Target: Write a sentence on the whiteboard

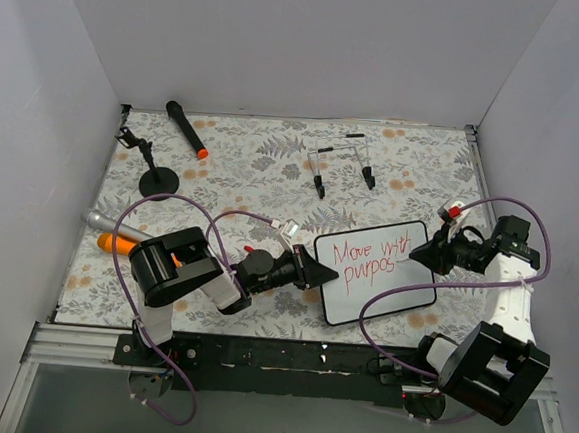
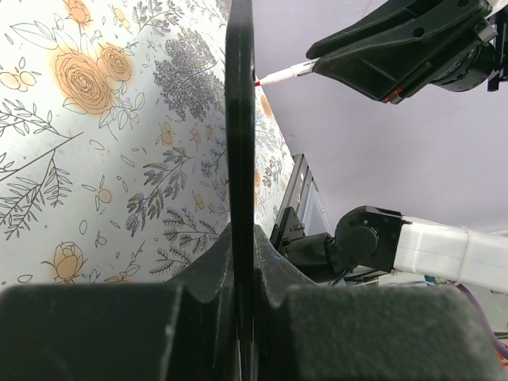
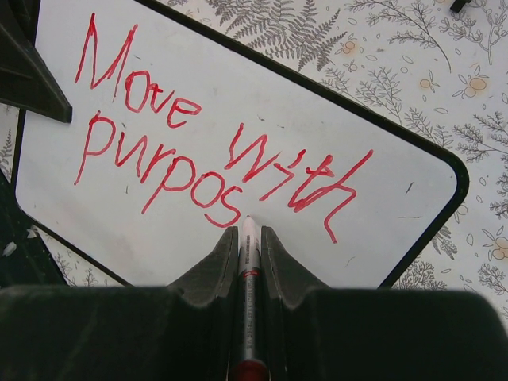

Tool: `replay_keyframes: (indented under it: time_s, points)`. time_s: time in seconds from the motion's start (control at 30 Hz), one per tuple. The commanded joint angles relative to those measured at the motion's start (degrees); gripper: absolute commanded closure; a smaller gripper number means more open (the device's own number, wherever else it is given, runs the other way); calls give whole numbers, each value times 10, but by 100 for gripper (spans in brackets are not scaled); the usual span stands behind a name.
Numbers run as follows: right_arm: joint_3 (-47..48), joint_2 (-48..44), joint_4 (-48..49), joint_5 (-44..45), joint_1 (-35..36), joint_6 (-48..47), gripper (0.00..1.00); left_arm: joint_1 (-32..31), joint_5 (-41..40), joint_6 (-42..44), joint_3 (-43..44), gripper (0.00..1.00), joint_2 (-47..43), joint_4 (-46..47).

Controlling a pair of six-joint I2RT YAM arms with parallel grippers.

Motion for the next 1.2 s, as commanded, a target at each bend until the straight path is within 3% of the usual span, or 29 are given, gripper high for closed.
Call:
replay_keyframes:
  time_s: [0.0, 0.6, 1.17]
  points:
    - [-5, 5, 21, 4, 8, 16, 99, -4, 8, 20, 2, 100, 0, 104]
    - [-11, -2, 44, 30, 13, 35, 99, -4, 9, 20, 3, 100, 1, 104]
    - [-13, -18, 115, 47, 13, 109, 99, -4, 8, 21, 1, 100, 2, 106]
